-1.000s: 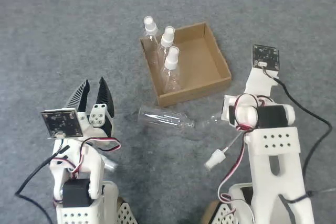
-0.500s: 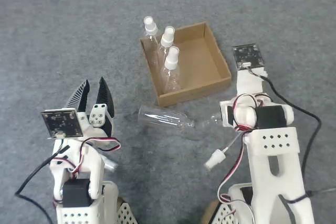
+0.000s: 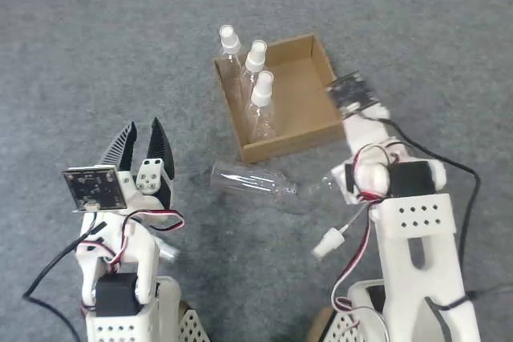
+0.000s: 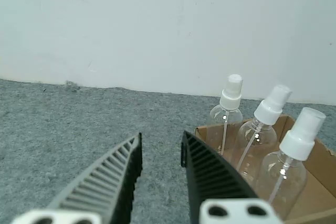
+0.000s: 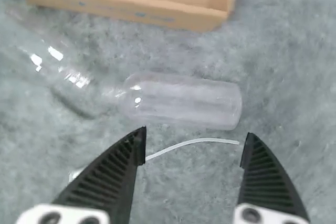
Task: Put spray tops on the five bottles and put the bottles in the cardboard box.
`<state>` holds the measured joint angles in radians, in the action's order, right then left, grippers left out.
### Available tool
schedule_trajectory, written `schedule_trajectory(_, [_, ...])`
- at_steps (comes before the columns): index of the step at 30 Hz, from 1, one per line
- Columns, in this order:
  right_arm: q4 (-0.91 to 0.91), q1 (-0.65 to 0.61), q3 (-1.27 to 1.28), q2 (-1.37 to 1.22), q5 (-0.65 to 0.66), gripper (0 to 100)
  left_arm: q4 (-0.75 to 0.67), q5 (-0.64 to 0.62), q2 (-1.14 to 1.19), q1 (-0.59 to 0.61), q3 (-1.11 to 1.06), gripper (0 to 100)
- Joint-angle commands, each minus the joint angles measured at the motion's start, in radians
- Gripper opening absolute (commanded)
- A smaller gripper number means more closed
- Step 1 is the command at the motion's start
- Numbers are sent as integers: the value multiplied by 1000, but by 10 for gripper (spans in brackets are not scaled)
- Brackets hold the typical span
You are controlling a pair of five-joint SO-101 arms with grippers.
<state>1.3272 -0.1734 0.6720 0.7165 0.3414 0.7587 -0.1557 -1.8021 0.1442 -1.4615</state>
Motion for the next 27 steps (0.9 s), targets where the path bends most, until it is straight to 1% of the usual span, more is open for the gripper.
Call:
schedule_trajectory(1, [50, -82, -68, 41, 84, 244, -34, 12, -15, 6, 7, 111])
schedule_trajectory(5, [53, -111, -68, 41, 109, 245, -34, 12, -15, 6, 5, 111])
schedule_trajectory(20, [51, -113, -66, 41, 284, 244, -34, 12, -15, 6, 5, 111])
schedule_trajectory(27, [47, -113, -66, 39, 345, 245, -34, 12, -15, 6, 5, 111])
